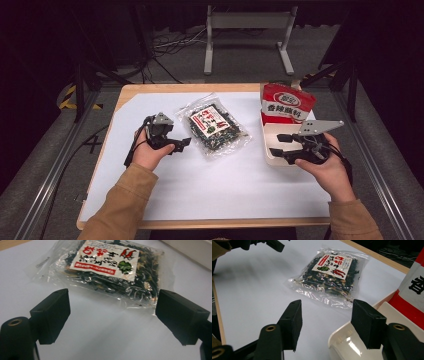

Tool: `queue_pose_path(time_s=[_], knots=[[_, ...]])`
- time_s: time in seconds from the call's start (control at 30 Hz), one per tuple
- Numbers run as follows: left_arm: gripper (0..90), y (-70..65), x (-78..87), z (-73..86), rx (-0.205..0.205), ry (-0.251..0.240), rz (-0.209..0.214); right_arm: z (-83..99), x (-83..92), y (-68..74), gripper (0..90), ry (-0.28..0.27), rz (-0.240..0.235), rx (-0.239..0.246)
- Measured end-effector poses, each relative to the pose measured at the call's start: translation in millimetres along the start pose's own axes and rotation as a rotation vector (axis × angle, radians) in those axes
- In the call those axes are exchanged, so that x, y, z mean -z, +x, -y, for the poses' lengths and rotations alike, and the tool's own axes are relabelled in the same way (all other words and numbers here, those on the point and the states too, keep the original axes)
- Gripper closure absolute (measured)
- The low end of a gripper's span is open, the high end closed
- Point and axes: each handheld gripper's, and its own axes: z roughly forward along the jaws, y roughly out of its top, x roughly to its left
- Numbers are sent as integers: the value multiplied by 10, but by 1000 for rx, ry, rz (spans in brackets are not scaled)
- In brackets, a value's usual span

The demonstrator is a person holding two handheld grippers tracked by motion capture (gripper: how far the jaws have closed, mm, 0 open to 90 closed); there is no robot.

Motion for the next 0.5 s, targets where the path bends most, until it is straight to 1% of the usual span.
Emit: queue_pose_path(time_s=[0.07,0.13,0.17,0.23,0.3,0.37,0.4,0.43,0.47,0.5], knots=[[118,53,-23,-51,8,3,-8,1,1,1,415,2,2,4],[115,96,-51,-95,17,-5,-9,-2,2,-3,415,1,2,6],[114,107,-65,-111,21,-2,-7,-7,3,-6,414,-2,3,7],[114,140,-103,-166,9,7,-10,-16,1,-14,413,-7,2,8],[117,154,-145,-204,9,-6,-13,-23,-8,-22,412,-9,-1,12],[123,161,-164,-226,14,1,-13,-26,-16,-29,411,-9,-3,13],[127,189,-204,-269,14,-6,-18,-27,-17,-33,411,-10,-3,13],[136,189,-204,-269,14,-6,-18,-27,-17,-33,411,-10,-3,13],[145,232,-244,-314,28,-21,-14,-27,-8,-39,411,-15,-2,13],[156,254,-269,-340,31,-21,-13,-29,-1,-41,411,-16,0,13]])
